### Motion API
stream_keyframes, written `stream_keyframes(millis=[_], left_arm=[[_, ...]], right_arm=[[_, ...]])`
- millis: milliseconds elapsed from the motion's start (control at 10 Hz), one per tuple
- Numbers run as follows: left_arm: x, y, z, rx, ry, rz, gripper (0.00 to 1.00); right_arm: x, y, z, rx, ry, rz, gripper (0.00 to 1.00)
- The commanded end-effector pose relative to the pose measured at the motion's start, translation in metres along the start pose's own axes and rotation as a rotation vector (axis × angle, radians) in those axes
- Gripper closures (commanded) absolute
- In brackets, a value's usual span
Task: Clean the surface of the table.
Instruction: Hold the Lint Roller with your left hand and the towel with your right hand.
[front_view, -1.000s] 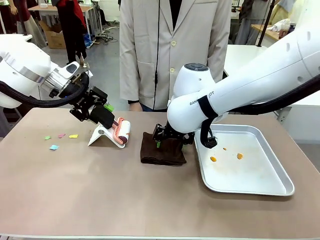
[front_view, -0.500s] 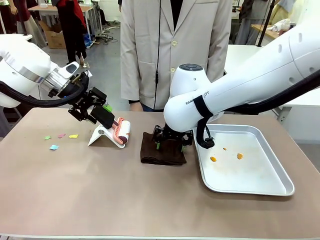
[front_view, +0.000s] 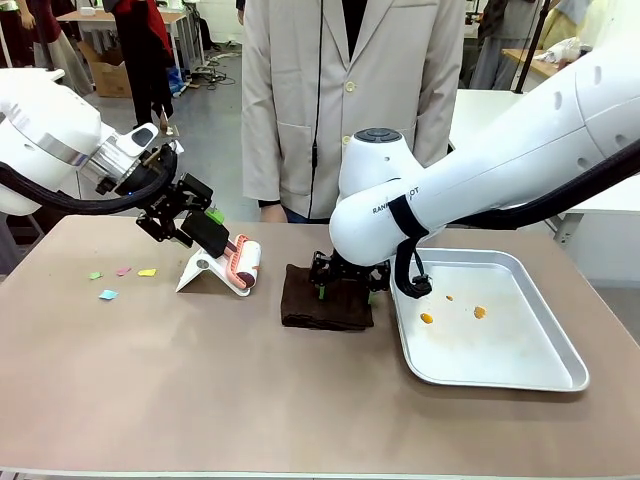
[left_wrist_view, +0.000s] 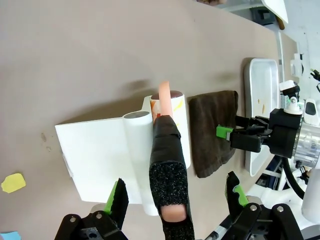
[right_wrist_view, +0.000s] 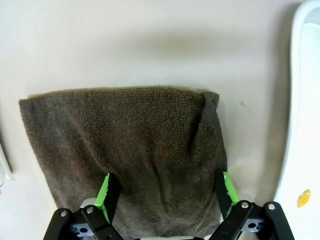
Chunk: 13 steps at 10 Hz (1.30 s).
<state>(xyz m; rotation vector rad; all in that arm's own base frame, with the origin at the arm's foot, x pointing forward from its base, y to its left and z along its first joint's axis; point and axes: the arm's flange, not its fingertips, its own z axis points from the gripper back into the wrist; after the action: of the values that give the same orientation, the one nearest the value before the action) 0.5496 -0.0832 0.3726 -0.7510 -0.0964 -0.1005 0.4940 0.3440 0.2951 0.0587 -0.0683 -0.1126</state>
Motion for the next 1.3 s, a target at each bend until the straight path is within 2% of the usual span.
stream_keyframes(millis=[0,100,200,300,400,500,600,700,800,1200], left_arm=[[-0.0019,-0.0006,-0.0009,0.028,0.005,0.007,0.00],[-0.0021,-0.0003,-0.0008,0.029,0.004,0.003,0.00],[-0.0021,0.0003,-0.0005,0.034,0.001,-0.004,0.37],[-0.0022,0.0002,0.0000,0.039,0.003,0.002,0.60],[-0.0023,-0.0001,0.0006,0.038,0.000,-0.001,0.97],[-0.0032,-0.0005,0.0009,0.035,-0.003,-0.006,1.00],[-0.0036,-0.0003,0.0012,0.033,-0.007,-0.007,1.00],[-0.0037,-0.0005,0.0018,0.031,-0.008,-0.008,1.00],[-0.0040,-0.0011,0.0025,0.029,-0.011,-0.010,0.98],[-0.0059,-0.0023,0.0059,0.019,-0.017,-0.018,1.00]], right_arm=[[0.0024,0.0065,-0.0041,-0.041,-0.012,-0.028,0.00],[0.0023,0.0079,-0.0067,-0.042,-0.003,-0.026,0.00],[0.0018,0.0089,-0.0085,-0.038,0.012,-0.022,0.00],[0.0013,0.0092,-0.0085,-0.017,0.024,-0.016,0.60],[0.0012,0.0100,-0.0079,-0.013,0.035,-0.011,0.60],[0.0010,0.0107,-0.0074,-0.004,0.039,-0.011,1.00],[0.0008,0.0109,-0.0074,0.009,0.041,-0.012,0.62],[0.0007,0.0111,-0.0075,0.019,0.043,-0.013,1.00],[0.0009,0.0112,-0.0075,0.024,0.048,-0.015,1.00],[0.0008,0.0104,-0.0073,0.033,0.066,-0.013,1.00]])
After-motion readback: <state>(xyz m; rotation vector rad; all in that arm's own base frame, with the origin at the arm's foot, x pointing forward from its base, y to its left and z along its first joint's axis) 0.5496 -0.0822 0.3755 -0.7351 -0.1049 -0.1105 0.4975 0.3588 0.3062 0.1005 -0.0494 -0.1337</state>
